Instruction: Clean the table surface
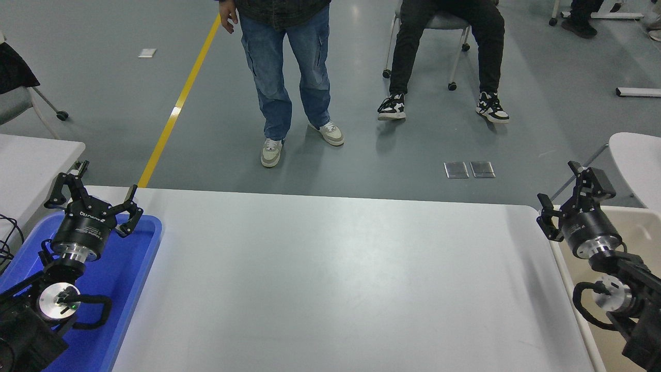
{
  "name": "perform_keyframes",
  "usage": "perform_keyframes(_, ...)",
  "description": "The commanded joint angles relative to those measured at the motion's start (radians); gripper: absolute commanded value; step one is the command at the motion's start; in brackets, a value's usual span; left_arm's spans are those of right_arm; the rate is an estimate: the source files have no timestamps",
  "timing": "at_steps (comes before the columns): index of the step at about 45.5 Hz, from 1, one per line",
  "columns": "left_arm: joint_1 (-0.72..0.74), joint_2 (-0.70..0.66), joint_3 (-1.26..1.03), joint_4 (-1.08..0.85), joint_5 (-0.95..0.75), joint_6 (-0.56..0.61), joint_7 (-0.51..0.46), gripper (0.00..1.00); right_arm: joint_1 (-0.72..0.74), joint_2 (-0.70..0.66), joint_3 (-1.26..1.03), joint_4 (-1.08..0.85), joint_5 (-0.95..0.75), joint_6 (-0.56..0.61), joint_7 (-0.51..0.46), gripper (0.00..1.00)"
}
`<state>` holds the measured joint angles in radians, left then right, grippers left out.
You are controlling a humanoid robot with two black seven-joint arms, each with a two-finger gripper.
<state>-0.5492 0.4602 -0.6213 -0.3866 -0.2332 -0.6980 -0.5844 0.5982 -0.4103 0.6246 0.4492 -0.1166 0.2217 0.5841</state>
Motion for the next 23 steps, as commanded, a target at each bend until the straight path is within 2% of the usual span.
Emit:
perform_keyframes(1,0.0,0.0,0.0,0.0,0.0,0.0,0.0,1.0,-0.011,0.002,0.038,-0.001,0.003,0.002,0.075,0.98)
perform_keyframes(8,0.0,0.0,0.0,0.0,0.0,0.0,0.0,1.0,-0.014,-0.001,0.038,0.0,0.002,0.004,0.2,0.98)
perform_keyframes(23,0.0,0.0,0.0,0.0,0.0,0.0,0.0,1.0,-0.015,0.001,0.02,-0.004,0.002,0.004,0.2,0.98)
